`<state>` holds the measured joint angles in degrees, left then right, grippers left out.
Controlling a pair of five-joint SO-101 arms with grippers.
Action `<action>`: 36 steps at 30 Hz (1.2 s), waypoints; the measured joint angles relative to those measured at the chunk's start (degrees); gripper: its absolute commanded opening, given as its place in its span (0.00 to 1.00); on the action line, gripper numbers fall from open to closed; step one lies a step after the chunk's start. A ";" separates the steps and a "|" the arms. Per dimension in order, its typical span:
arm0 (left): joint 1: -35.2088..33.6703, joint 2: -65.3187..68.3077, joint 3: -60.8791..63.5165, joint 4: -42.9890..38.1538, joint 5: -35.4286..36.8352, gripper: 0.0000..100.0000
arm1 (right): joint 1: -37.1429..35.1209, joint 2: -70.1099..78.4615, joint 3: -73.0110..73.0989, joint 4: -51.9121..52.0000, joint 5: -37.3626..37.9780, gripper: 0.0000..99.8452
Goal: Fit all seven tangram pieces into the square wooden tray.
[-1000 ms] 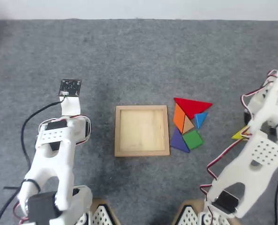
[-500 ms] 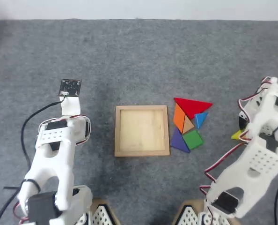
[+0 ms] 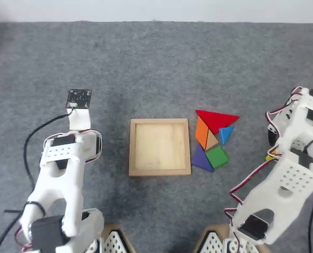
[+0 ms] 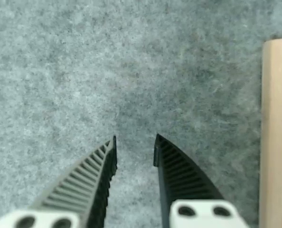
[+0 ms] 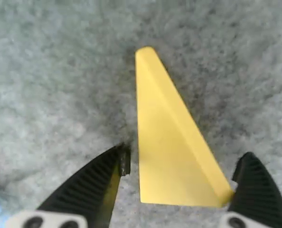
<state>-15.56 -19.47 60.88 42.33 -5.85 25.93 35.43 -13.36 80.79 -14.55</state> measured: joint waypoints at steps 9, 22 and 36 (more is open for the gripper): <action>0.00 0.00 0.00 0.00 0.00 0.12 | -1.58 0.26 -1.32 0.00 0.00 0.08; 0.00 0.00 0.00 0.00 0.00 0.12 | -5.63 0.35 -3.96 2.55 3.16 0.06; 0.00 0.00 0.00 0.00 0.00 0.12 | -16.88 -0.18 -24.09 19.60 5.89 0.05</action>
<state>-15.56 -19.47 60.88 42.33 -5.85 9.05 35.25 -37.45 100.40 -8.66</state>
